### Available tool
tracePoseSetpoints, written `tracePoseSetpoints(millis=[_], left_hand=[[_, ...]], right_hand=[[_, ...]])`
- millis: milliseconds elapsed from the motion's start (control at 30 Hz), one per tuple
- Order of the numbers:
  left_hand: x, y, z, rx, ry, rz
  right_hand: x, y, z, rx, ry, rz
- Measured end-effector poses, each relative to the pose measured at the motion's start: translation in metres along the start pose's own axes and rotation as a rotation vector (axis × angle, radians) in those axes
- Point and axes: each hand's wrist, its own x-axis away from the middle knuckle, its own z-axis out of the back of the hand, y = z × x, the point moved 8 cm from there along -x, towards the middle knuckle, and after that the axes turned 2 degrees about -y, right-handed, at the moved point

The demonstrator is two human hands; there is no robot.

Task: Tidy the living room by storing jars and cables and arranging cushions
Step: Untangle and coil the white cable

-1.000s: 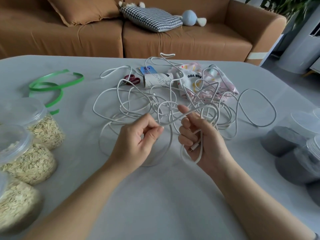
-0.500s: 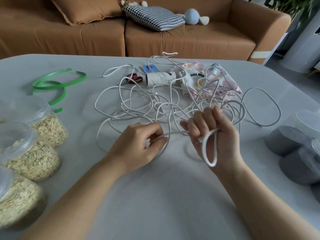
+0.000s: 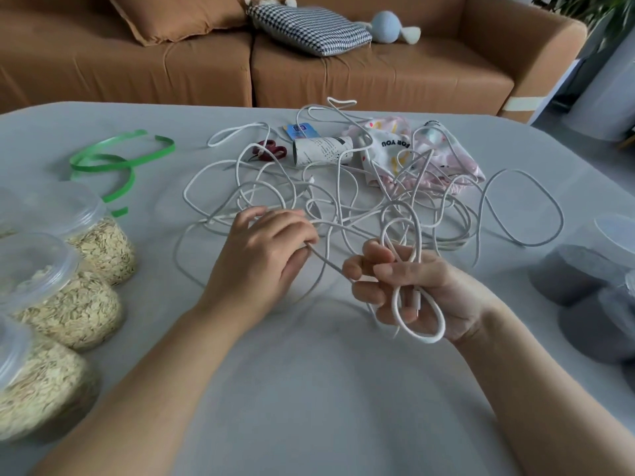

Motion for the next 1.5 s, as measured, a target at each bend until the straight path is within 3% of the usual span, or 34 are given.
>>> tracePoseSetpoints(millis=[300, 500, 700, 833, 1067, 1267, 1500], left_hand=[[0.003, 0.002, 0.014, 0.185, 0.170, 0.084], [0.004, 0.004, 0.023, 0.202, 0.236, 0.077], [0.004, 0.003, 0.020, 0.198, 0.255, 0.096], [0.006, -0.003, 0.015, 0.237, 0.233, 0.138], [0.013, -0.019, 0.020, 0.159, 0.312, 0.351], [0.012, -0.019, 0.012, 0.582, 0.375, 0.422], [0.015, -0.045, 0.007, 0.805, 0.416, 0.582]], right_hand=[[0.007, -0.028, 0.018, 0.386, 0.421, 0.313], [0.007, -0.030, 0.010, 0.988, 0.573, 0.361], [0.015, -0.036, 0.001, 1.213, 0.641, 0.441], [0.016, -0.037, -0.008, 1.147, 0.583, 0.529], [0.019, -0.042, -0.005, 0.771, 0.478, 0.697], [0.015, -0.041, -0.003, 0.543, 0.427, 0.765], [0.017, -0.052, 0.021, 0.138, 0.483, 0.784]])
